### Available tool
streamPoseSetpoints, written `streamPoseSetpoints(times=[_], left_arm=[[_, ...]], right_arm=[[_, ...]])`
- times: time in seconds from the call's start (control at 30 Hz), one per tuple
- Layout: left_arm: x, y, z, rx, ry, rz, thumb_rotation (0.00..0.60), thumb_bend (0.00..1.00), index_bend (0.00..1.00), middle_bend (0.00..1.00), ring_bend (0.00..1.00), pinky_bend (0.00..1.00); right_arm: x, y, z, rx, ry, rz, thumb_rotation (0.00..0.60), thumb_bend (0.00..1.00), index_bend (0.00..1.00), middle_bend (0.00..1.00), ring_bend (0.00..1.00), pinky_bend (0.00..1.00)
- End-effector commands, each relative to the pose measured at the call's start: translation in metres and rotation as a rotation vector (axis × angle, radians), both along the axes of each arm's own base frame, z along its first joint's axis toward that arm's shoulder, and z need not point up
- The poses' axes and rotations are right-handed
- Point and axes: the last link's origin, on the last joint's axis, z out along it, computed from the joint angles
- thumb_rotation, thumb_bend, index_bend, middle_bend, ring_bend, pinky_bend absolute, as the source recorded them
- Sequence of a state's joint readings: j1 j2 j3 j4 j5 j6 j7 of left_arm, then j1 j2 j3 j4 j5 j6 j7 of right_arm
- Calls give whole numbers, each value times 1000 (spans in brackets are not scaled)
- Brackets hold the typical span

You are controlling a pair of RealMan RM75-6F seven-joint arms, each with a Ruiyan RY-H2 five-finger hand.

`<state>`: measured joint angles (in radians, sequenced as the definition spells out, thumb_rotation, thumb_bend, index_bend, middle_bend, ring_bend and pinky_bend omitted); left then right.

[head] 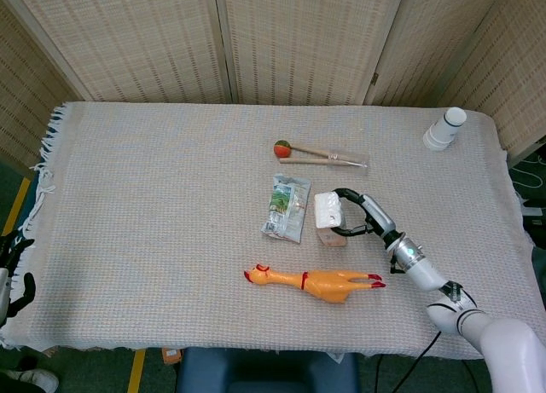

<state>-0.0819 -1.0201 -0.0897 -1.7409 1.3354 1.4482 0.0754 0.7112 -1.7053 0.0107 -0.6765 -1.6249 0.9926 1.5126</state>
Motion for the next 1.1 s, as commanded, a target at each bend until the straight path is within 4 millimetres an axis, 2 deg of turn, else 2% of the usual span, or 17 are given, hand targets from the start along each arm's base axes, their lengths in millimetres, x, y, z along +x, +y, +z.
streamPoseSetpoints(times=[0.03,0.27,0.37,0.47,0.53,0.67,0.77,0.87,0.97,1.1], left_arm=[[1,0,-1,-2,3,-2,600,614,183,0,0,83],[3,-1,-2,-11,4,-8,600,615,182,0,0,84],[3,-1,-2,-11,4,-8,600,614,182,0,0,83],[3,-1,-1,-6,5,-7,600,614,182,0,0,84],[3,-1,-2,-6,4,-7,600,614,182,0,0,83],[3,-1,-2,-5,13,-6,600,614,182,0,0,84],[3,-1,-2,-1,22,-6,600,614,182,0,0,83],[2,-2,-1,3,23,-4,600,614,183,0,0,83],[3,-2,-1,3,15,-3,600,614,182,0,0,83],[4,-2,-1,3,12,-9,600,614,182,0,0,83]], right_arm=[[-10,6,5,-20,57,10,600,339,370,360,274,0],[-21,16,18,-100,122,-24,600,340,367,360,273,0],[-21,17,21,-114,181,-15,600,339,312,355,229,0],[-19,18,23,-104,245,-3,600,308,196,269,111,0],[-17,18,24,-92,282,1,600,228,119,176,25,0],[-12,17,25,-81,312,0,600,123,71,100,0,0],[-5,19,29,-82,291,-2,600,55,51,67,0,0],[5,20,39,-91,282,28,600,46,29,31,0,0],[21,20,60,-152,286,79,600,45,13,12,0,0],[56,27,95,-260,337,179,600,45,0,8,0,0]])
